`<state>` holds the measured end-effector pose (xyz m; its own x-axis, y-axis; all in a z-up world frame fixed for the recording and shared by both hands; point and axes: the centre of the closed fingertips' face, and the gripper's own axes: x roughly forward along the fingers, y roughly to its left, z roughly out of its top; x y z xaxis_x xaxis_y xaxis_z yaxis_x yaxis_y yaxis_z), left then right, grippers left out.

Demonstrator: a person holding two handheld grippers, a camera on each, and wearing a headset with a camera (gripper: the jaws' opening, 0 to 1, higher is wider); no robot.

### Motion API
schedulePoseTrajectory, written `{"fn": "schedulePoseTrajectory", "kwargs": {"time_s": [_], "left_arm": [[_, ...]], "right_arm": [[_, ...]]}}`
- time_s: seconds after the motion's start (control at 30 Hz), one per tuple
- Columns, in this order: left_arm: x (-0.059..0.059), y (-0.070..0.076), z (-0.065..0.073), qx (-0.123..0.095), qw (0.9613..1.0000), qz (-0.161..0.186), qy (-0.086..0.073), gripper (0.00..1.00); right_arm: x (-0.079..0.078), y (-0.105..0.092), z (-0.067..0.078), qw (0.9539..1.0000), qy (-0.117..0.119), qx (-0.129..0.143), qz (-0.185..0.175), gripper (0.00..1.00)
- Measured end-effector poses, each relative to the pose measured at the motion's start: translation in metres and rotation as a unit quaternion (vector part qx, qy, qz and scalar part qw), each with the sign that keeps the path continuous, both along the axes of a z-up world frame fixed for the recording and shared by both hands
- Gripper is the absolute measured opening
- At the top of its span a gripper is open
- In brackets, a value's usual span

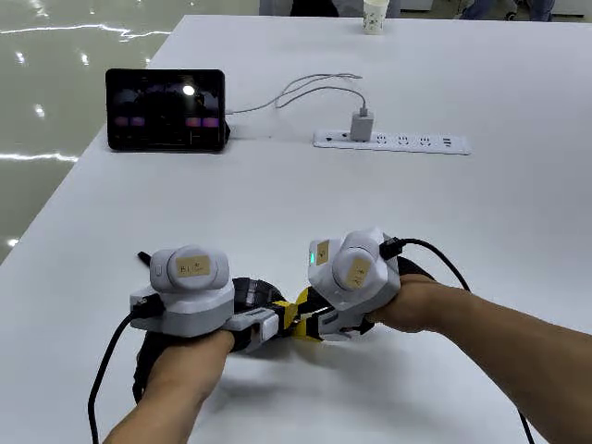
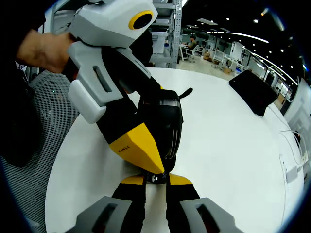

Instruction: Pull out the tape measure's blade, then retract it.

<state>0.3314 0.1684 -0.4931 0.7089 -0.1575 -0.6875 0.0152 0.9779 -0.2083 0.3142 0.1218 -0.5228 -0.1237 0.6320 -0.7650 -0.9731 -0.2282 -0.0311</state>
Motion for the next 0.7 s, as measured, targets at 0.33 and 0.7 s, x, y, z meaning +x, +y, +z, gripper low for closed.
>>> {"fn": "schedulePoseTrajectory", "kwargs": {"time_s": [0.33,0.7], "left_arm": [[-0.001,0.000,0.000,-0.001,1.0000,0.001,0.001,0.61],[-0.004,0.001,0.004,-0.006,1.0000,-0.003,-0.001,0.60]], "right_arm": [[0.002,-0.003,-0.001,0.9999,-0.005,-0.008,-0.010,0.14],[0.003,-0.018,0.003,0.9996,-0.005,-0.001,-0.028,0.20]]}}
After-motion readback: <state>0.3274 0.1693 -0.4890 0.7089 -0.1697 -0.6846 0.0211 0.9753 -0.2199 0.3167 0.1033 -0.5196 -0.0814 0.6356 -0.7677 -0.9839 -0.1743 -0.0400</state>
